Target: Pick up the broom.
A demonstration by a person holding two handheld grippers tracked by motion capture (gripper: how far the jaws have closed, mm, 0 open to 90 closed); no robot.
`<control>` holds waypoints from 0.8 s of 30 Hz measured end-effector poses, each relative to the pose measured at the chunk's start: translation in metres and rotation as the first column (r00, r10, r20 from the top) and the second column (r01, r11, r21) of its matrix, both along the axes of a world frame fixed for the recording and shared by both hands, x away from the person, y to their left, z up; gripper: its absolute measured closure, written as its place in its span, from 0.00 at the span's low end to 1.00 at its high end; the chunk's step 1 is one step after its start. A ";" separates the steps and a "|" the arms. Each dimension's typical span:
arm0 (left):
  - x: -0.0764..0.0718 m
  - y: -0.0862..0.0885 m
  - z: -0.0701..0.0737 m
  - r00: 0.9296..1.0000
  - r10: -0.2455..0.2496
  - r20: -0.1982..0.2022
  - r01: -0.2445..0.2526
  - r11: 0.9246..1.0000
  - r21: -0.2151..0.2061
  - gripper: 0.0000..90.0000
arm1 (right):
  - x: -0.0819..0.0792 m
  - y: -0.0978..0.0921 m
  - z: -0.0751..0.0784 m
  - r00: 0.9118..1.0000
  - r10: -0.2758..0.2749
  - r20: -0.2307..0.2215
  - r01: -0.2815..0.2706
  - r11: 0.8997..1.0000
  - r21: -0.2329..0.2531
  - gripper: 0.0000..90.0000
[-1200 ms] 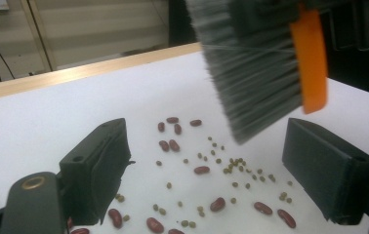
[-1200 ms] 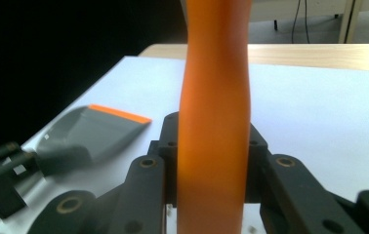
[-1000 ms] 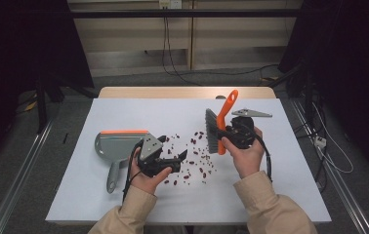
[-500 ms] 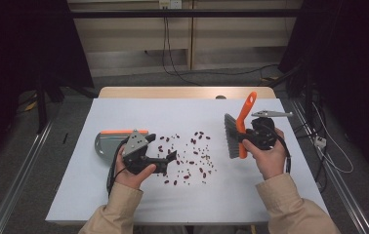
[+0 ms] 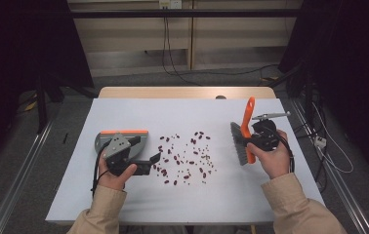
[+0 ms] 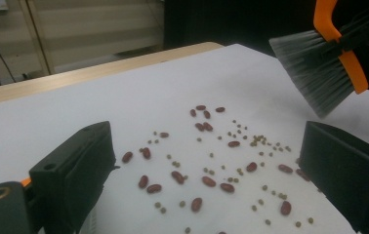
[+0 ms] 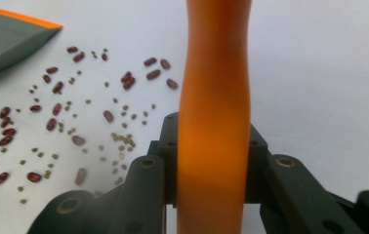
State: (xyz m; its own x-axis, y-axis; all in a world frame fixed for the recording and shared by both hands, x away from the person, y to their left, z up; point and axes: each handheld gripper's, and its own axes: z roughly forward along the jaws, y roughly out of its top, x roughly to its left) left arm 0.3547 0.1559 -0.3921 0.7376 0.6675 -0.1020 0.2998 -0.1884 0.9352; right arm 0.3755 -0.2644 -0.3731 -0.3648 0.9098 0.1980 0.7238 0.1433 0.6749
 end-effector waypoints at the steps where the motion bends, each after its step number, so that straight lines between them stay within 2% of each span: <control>1: 0.000 0.002 0.000 1.000 0.001 0.000 -0.001 1.000 -0.001 0.07 | 0.003 -0.001 -0.007 1.000 -0.005 -0.020 0.005 1.000 -0.005 0.79; 5: 0.001 0.009 -0.002 1.000 0.019 -0.001 -0.019 1.000 -0.006 0.07 | 0.008 -0.001 -0.019 0.999 -0.013 -0.039 0.012 1.000 -0.011 0.79; 9: 0.002 0.010 -0.003 1.000 0.019 -0.007 -0.019 1.000 -0.001 0.07 | 0.016 0.001 -0.029 0.999 -0.028 -0.028 0.028 1.000 0.002 0.79; 16: 0.003 0.010 -0.007 1.000 0.018 -0.012 -0.018 1.000 0.005 0.07 | 0.032 0.012 -0.040 0.999 -0.035 -0.016 0.035 0.999 -0.024 0.79; 24: 0.004 0.010 -0.009 0.999 0.026 -0.022 -0.026 1.000 0.006 0.07 | 0.039 0.016 -0.048 0.999 -0.027 -0.019 0.025 0.994 -0.104 0.75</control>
